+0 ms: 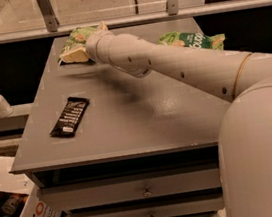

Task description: Pick green jalapeno chip bag

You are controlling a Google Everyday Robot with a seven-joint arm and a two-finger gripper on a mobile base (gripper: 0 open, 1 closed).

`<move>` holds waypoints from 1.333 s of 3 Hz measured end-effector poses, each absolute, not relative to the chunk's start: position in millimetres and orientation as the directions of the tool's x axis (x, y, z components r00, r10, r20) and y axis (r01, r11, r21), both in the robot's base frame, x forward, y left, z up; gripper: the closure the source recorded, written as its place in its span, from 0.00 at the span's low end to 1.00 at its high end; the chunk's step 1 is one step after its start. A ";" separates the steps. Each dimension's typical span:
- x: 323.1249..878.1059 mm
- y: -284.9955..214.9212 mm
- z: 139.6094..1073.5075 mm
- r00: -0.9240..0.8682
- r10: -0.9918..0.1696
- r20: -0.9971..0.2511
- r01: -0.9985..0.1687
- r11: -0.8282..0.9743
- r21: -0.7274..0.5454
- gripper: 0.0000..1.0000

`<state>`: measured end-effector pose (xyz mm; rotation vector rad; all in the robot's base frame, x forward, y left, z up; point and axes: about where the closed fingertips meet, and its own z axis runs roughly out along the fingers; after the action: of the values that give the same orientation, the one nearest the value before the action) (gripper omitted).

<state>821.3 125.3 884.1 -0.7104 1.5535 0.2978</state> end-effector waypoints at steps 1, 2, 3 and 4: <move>823.2 117.1 873.3 -0.008 -0.301 -0.954 -0.600 0.764 -0.236 0.00; 828.4 108.7 857.0 -0.052 -0.342 -0.938 -0.608 0.756 -0.242 0.00; 834.2 106.9 843.4 -0.086 -0.348 -0.934 -0.619 0.753 -0.224 0.00; 836.7 114.2 837.8 -0.092 -0.337 -0.937 -0.636 0.744 -0.205 0.18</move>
Offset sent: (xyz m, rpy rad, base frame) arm 0.0147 -0.0336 -0.0470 -0.1464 0.1406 -0.0206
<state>836.7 114.2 837.8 -0.7798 1.6980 0.2987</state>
